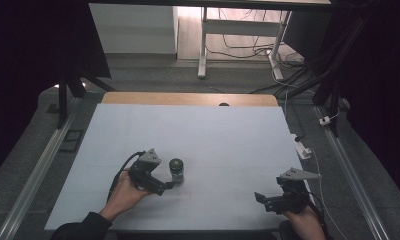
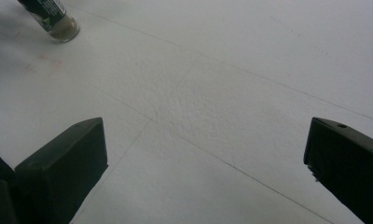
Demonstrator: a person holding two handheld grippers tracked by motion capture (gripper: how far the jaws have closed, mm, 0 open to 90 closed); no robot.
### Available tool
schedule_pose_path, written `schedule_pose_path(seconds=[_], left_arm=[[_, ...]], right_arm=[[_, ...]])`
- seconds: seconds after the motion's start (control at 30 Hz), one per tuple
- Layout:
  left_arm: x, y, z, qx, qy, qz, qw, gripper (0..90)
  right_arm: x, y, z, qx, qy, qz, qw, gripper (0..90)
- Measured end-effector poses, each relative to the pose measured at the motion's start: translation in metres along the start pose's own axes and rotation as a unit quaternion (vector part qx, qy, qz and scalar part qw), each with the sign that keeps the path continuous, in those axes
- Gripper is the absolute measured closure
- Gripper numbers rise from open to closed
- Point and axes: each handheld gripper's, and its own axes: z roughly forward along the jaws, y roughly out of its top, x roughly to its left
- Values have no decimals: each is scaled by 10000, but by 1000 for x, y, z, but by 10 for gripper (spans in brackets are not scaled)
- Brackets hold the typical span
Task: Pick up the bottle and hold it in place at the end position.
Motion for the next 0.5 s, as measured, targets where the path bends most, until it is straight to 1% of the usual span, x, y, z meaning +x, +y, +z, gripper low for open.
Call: schedule_pose_path(seconds=[0.07, 0.13, 0.2, 0.23, 0.3, 0.37, 0.47, 0.5], left_arm=[[0, 3, 6, 29, -27, 51, 10000, 0], [-1, 5, 11, 59, 25, 133, 9999, 4], [-1, 6, 14, 68, 81, 227, 9997, 32], [-1, 7, 15, 63, 71, 267, 9996, 54], [-1, 7, 16, 66, 60, 304, 9995, 122], [0, 7, 17, 72, -19, 361, 9993, 197], [-1, 7, 19, 110, -86, 464, 9988, 312], [-1, 7, 20, 123, -74, 494, 9987, 345]], right_arm=[[0, 0, 0, 0, 1, -7, 10000, 0], [0, 0, 0, 2, 3, -11, 10000, 0], [0, 0, 0, 1, 5, -18, 10000, 0], [0, 0, 0, -2, 6, -18, 10000, 0], [0, 0, 0, -4, 10, -14, 10000, 0], [0, 0, 0, 2, 7, -22, 10000, 0], [0, 0, 0, 0, 11, -34, 10000, 0], [0, 0, 0, 9, 7, -45, 10000, 0]])
